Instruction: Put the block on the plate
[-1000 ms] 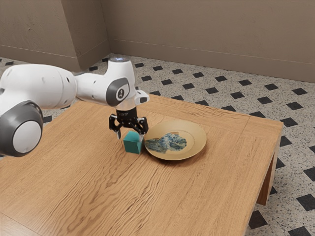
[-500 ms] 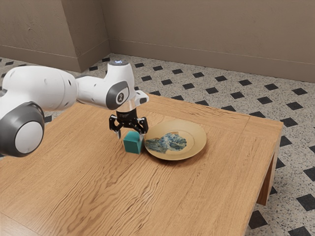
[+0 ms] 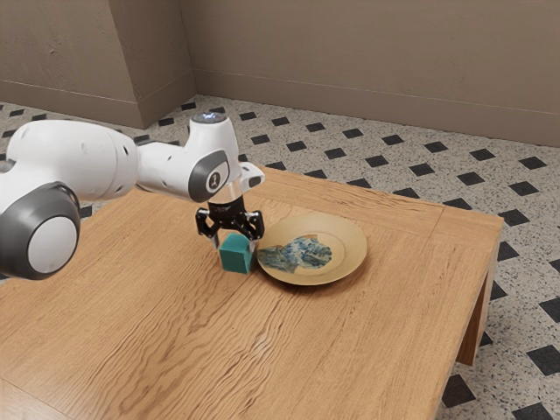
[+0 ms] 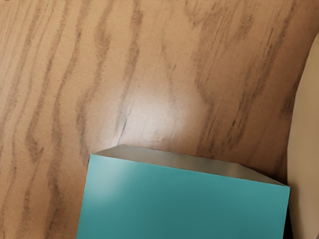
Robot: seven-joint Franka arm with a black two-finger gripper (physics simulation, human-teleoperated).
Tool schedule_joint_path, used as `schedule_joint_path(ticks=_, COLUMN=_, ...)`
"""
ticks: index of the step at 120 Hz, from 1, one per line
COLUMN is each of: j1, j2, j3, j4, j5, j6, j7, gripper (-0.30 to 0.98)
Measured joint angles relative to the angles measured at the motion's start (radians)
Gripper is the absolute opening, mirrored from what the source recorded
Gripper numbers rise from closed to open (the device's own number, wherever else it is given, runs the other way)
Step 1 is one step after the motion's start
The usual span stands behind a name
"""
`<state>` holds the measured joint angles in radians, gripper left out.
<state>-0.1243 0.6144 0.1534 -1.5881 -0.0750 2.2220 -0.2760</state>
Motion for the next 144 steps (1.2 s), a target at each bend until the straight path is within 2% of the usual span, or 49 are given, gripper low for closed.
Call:
schedule_joint_path(ticks=26, j1=0.000, j2=0.006, j3=-0.004, j4=-0.005, j5=-0.001, j6=0.018, j7=-0.006, gripper=0.47)
schedule_joint_path(ticks=84, j1=0.000, j2=-0.005, j3=-0.005, j4=-0.014, j5=0.004, j6=0.037, j7=-0.021, gripper=0.38)
schedule_joint_path(ticks=114, j1=-0.003, j2=-0.076, j3=0.000, j4=-0.003, j5=0.031, j6=0.010, j7=-0.028, gripper=0.36)
schedule_joint_path(ticks=130, j1=-0.052, j2=-0.114, j3=-0.006, j4=0.011, j5=0.040, j6=-0.016, j7=-0.031, gripper=0.36)
schedule_joint_path(ticks=144, j1=-0.134, j2=-0.075, j3=-0.010, j4=0.073, j5=0.035, j6=-0.031, j7=-0.034, gripper=0.36)
